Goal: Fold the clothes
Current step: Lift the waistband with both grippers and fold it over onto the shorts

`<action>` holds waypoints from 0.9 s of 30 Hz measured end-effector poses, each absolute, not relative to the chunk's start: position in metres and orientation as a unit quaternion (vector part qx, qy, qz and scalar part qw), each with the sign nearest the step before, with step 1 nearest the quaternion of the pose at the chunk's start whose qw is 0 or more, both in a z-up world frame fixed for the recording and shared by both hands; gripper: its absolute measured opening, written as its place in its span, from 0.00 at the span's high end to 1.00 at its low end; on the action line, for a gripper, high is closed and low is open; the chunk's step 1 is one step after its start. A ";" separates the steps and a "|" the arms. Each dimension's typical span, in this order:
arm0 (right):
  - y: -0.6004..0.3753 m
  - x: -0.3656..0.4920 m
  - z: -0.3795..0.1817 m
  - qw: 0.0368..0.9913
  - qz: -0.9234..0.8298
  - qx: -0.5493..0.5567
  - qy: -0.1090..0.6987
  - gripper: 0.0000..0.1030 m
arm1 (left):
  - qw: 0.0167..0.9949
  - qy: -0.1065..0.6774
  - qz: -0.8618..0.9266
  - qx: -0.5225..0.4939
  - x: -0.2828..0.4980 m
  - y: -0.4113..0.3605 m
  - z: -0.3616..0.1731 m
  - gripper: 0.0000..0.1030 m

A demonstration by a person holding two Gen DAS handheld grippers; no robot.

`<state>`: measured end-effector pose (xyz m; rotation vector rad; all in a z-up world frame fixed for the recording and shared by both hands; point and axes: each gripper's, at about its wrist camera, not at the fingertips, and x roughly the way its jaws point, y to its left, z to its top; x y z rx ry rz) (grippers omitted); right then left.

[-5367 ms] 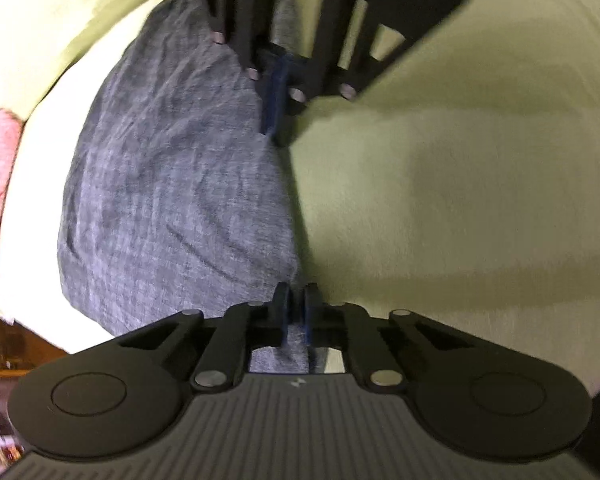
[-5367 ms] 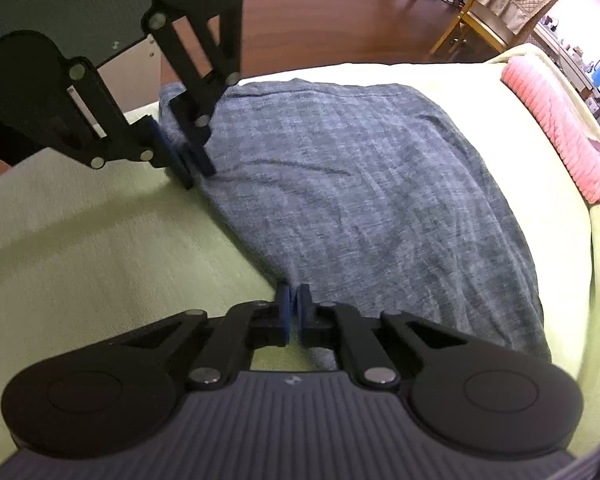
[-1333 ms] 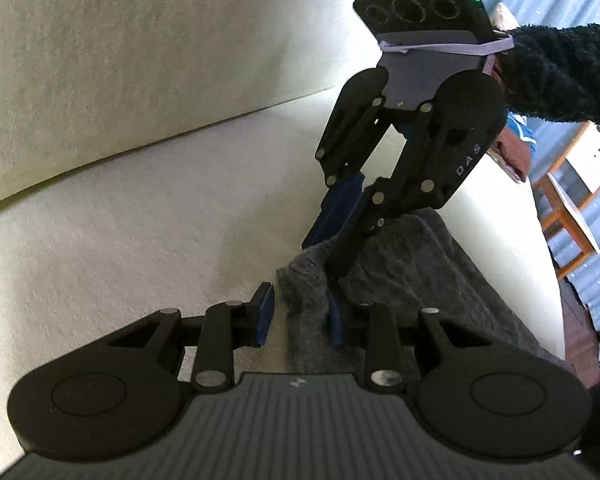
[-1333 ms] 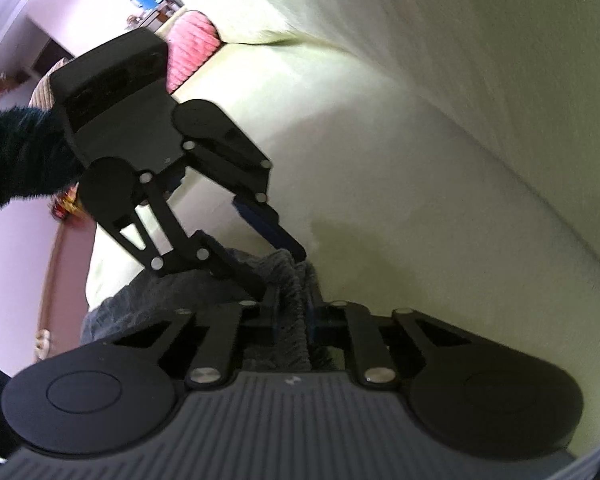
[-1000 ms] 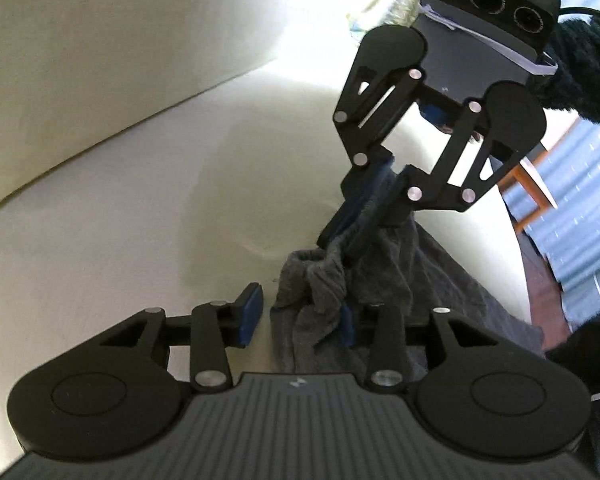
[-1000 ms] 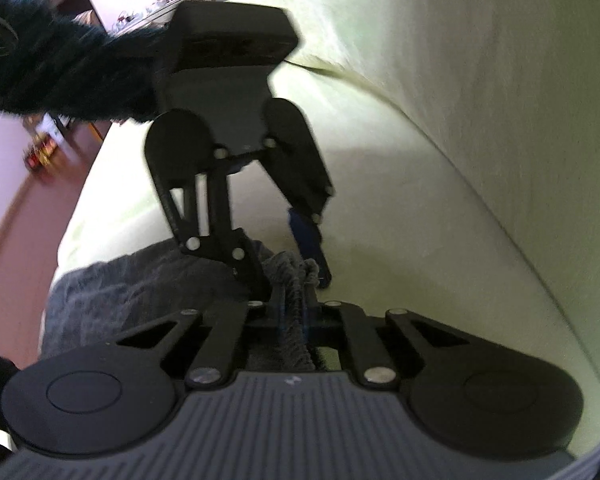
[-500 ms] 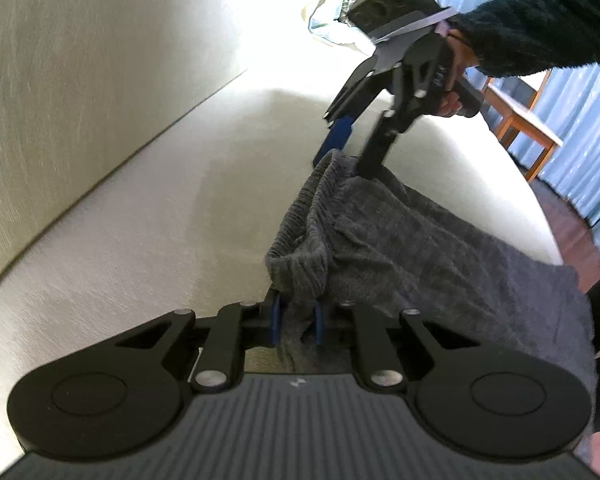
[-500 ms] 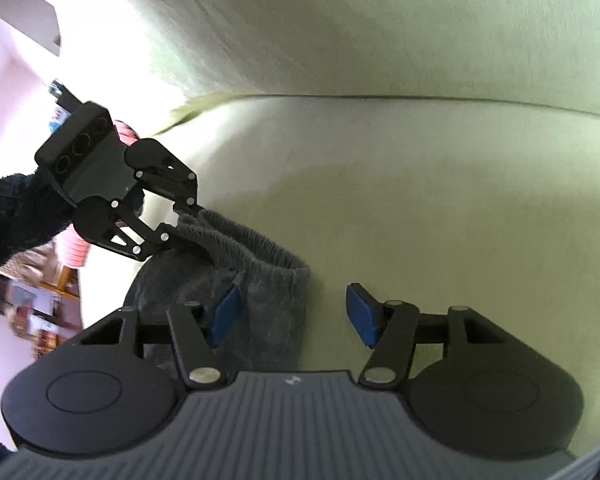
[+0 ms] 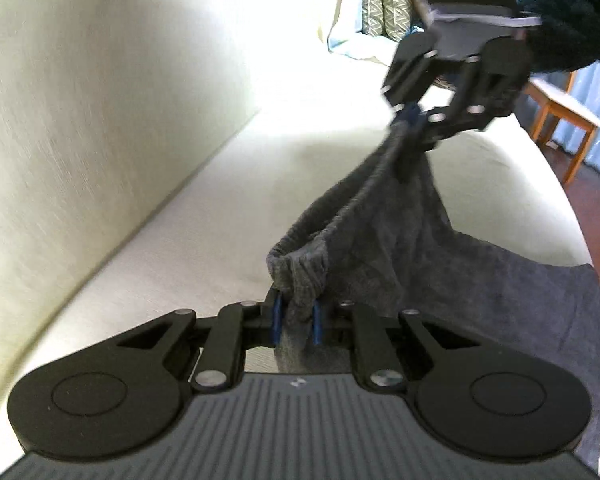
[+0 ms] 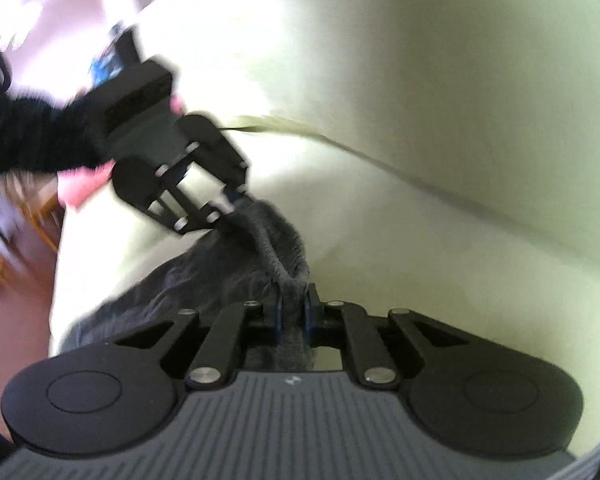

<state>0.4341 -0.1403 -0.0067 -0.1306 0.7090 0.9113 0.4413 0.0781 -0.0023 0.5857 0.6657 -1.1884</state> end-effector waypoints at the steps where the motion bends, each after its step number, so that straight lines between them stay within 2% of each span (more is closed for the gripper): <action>1: -0.137 0.423 -0.001 0.840 0.430 -0.074 0.324 0.92 | 0.740 0.297 -0.537 0.274 0.434 0.081 0.001 0.86; 7: -0.116 0.335 0.017 0.847 0.425 -0.143 0.285 0.92 | 0.729 0.240 -0.526 0.366 0.331 0.103 0.026 0.86; 12: -0.089 0.266 0.004 0.831 0.423 -0.188 0.308 0.92 | 0.671 0.216 -0.567 0.426 0.266 0.124 0.005 0.86; 22: -0.027 0.186 -0.038 0.832 0.373 -0.228 0.341 0.92 | 0.621 0.177 -0.603 0.469 0.203 0.155 -0.042 0.85; 24: -0.018 0.176 -0.048 0.832 0.367 -0.235 0.343 0.92 | 0.620 0.174 -0.602 0.473 0.196 0.160 -0.048 0.83; 27: -0.007 0.168 -0.068 0.825 0.357 -0.255 0.356 0.90 | 0.618 0.171 -0.602 0.476 0.188 0.159 -0.051 0.75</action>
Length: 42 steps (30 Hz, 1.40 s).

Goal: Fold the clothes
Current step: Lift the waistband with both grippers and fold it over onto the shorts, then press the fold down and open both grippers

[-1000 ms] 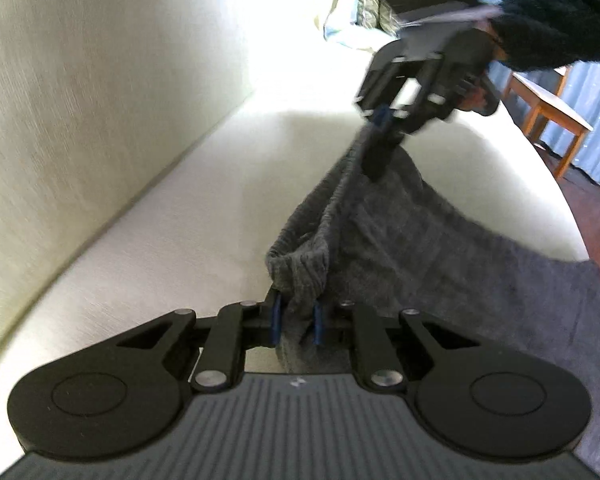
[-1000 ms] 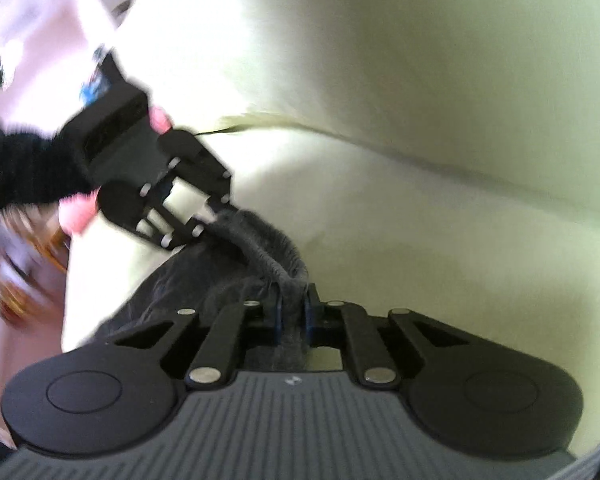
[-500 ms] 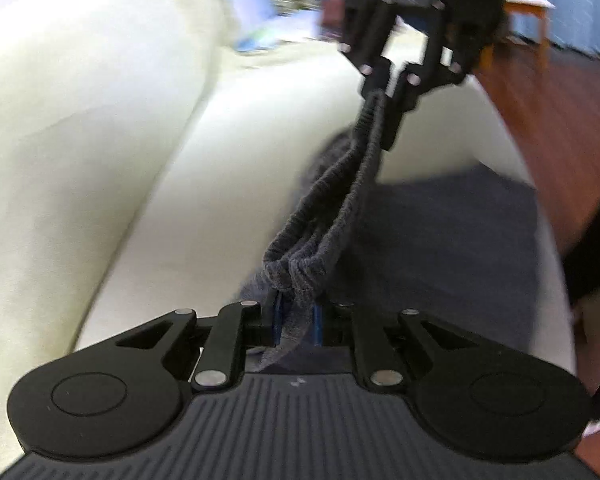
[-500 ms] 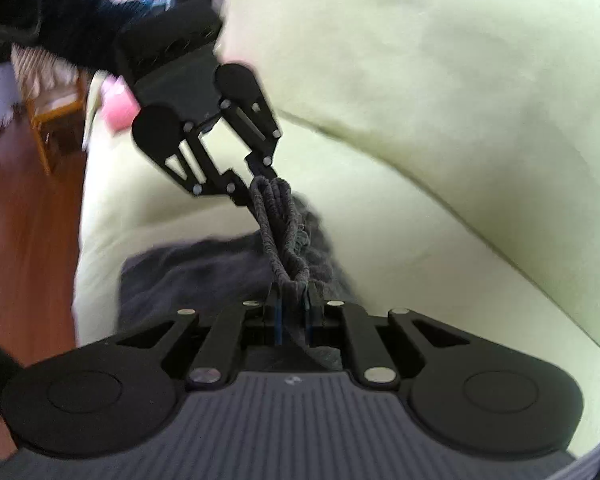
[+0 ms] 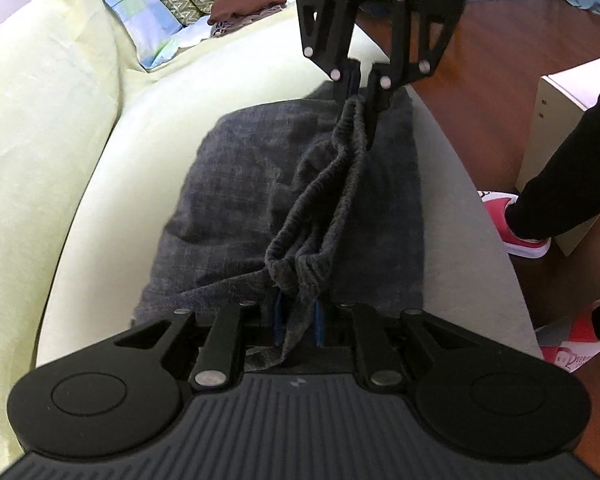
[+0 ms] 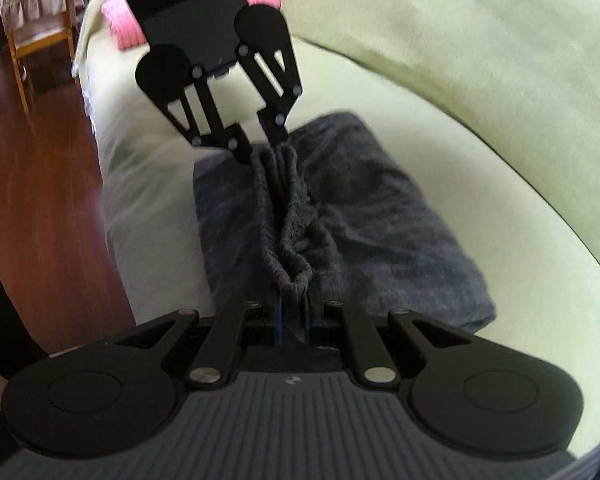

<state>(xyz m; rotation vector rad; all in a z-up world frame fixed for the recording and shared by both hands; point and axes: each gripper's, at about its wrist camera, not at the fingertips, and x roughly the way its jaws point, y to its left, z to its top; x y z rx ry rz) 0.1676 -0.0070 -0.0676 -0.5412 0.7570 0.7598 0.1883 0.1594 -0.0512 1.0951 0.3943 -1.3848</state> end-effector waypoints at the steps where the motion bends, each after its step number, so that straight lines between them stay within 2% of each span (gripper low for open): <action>1: -0.006 0.167 -0.071 0.822 0.357 -0.258 0.362 0.88 | 0.619 0.171 -0.601 0.476 0.198 0.154 -0.054 0.75; 3: -0.004 0.164 -0.076 0.814 0.352 -0.276 0.372 0.74 | 0.618 0.164 -0.602 0.478 0.177 0.140 -0.066 0.73; 4: -0.003 0.161 -0.073 0.813 0.349 -0.279 0.372 0.71 | 0.619 0.165 -0.602 0.477 0.172 0.139 -0.066 0.73; 8: -0.003 0.151 -0.041 0.835 0.337 -0.229 0.369 0.69 | 0.624 0.189 -0.600 0.462 0.160 0.149 -0.050 0.67; 10: -0.001 0.149 -0.025 0.854 0.330 -0.194 0.352 0.69 | 0.639 0.195 -0.596 0.446 0.157 0.153 -0.036 0.67; 13: 0.004 0.153 -0.020 0.869 0.317 -0.174 0.337 0.70 | 0.669 0.197 -0.582 0.418 0.161 0.146 -0.028 0.67; 15: 0.007 0.162 -0.032 0.871 0.309 -0.165 0.346 0.83 | 0.694 0.200 -0.566 0.397 0.167 0.136 -0.028 0.67; 19: 0.011 0.159 -0.052 0.862 0.307 -0.189 0.357 0.83 | 0.686 0.222 -0.574 0.388 0.172 0.123 -0.039 0.67; 27: 0.025 0.149 -0.074 0.861 0.295 -0.232 0.344 0.84 | 0.680 0.232 -0.542 0.435 0.165 0.110 -0.066 0.66; 29: 0.028 0.145 -0.078 0.860 0.287 -0.253 0.338 0.90 | 0.669 0.227 -0.539 0.459 0.161 0.107 -0.072 0.71; 30: 0.028 0.143 -0.076 0.860 0.288 -0.258 0.333 0.96 | 0.667 0.218 -0.538 0.468 0.157 0.107 -0.073 0.73; 32: 0.028 0.137 -0.071 0.862 0.291 -0.260 0.323 0.97 | 0.662 0.201 -0.540 0.479 0.150 0.110 -0.069 0.79; 40: 0.030 0.124 -0.078 0.849 0.303 -0.274 0.336 0.97 | 0.631 0.181 -0.544 0.523 0.131 0.118 -0.084 0.79; 42: 0.032 0.127 -0.076 0.847 0.300 -0.273 0.343 0.93 | 0.637 0.179 -0.536 0.524 0.129 0.119 -0.085 0.77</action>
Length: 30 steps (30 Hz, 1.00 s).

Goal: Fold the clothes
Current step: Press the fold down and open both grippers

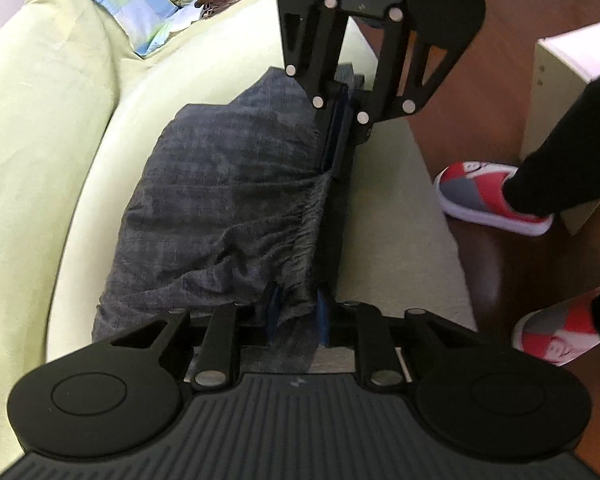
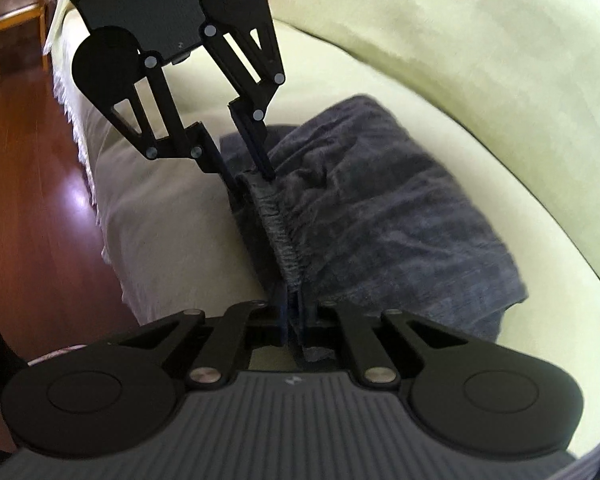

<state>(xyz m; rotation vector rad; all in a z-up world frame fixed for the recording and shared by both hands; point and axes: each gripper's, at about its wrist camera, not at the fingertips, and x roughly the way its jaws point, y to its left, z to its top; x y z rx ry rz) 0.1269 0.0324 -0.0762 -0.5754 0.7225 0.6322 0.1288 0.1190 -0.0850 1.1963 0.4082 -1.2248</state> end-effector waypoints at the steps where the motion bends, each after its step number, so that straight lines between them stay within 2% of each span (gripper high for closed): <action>1: 0.033 0.127 -0.071 0.850 0.297 -0.270 0.341 0.90 | 0.641 0.180 -0.533 0.522 0.128 0.120 -0.083 0.77; 2: 0.032 0.128 -0.067 0.852 0.296 -0.265 0.340 0.85 | 0.645 0.181 -0.530 0.520 0.126 0.121 -0.081 0.76; 7: 0.016 0.132 -0.032 0.886 0.283 -0.178 0.321 0.85 | 0.676 0.201 -0.549 0.449 0.136 0.139 -0.041 0.73; 11: 0.012 0.144 -0.042 0.890 0.263 -0.152 0.340 0.85 | 0.694 0.221 -0.557 0.399 0.152 0.143 -0.023 0.73; 17: 0.012 0.146 -0.072 0.877 0.260 -0.145 0.377 0.83 | 0.719 0.251 -0.513 0.396 0.171 0.129 -0.045 0.74; 19: 0.013 0.146 -0.072 0.874 0.261 -0.150 0.380 0.83 | 0.710 0.273 -0.509 0.403 0.175 0.127 -0.058 0.78; 25: 0.011 0.152 -0.055 0.894 0.249 -0.120 0.352 0.84 | 0.723 0.266 -0.501 0.395 0.174 0.135 -0.066 0.78; 30: -0.001 0.151 -0.079 0.883 0.242 -0.137 0.377 0.90 | 0.735 0.260 -0.497 0.382 0.176 0.139 -0.069 0.78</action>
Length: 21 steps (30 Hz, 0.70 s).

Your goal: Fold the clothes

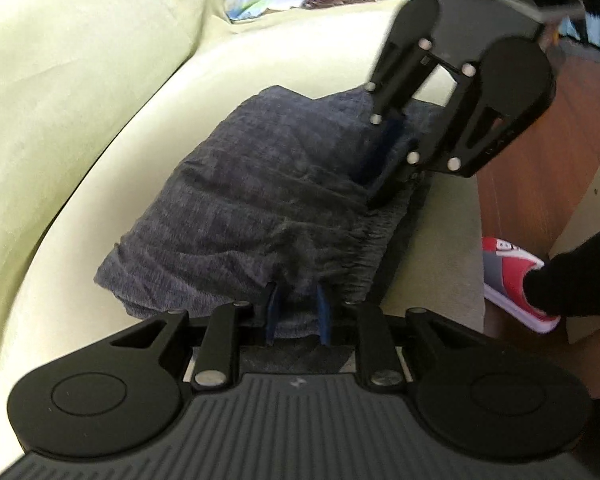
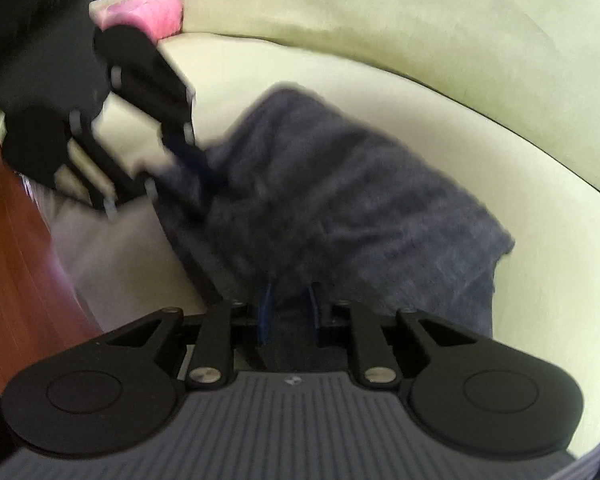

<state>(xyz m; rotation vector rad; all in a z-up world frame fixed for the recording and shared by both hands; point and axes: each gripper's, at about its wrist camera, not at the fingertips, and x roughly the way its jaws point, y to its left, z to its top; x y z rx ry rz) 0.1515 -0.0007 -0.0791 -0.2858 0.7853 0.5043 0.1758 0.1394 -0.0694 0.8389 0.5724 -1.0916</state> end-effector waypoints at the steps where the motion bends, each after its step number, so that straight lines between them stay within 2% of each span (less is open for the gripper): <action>1: -0.004 0.151 -0.077 0.881 0.239 -0.128 0.388 0.90 | 0.738 0.261 -0.494 0.379 0.176 0.140 -0.069 0.78; 5: -0.001 0.151 -0.058 0.874 0.233 -0.137 0.404 0.89 | 0.739 0.275 -0.487 0.374 0.174 0.134 -0.058 0.78; 10: -0.009 0.169 -0.035 0.901 0.221 -0.094 0.361 0.88 | 0.764 0.271 -0.468 0.353 0.186 0.121 -0.034 0.75; 15: -0.023 0.186 -0.030 0.904 0.198 -0.057 0.374 0.87 | 0.776 0.350 -0.357 0.385 0.225 0.088 -0.045 0.73; 18: -0.029 0.180 -0.018 0.903 0.199 -0.049 0.378 0.86 | 0.776 0.411 -0.317 0.357 0.240 0.077 -0.047 0.73; 21: -0.030 0.179 -0.011 0.899 0.198 -0.051 0.386 0.86 | 0.777 0.438 -0.300 0.339 0.248 0.070 -0.043 0.73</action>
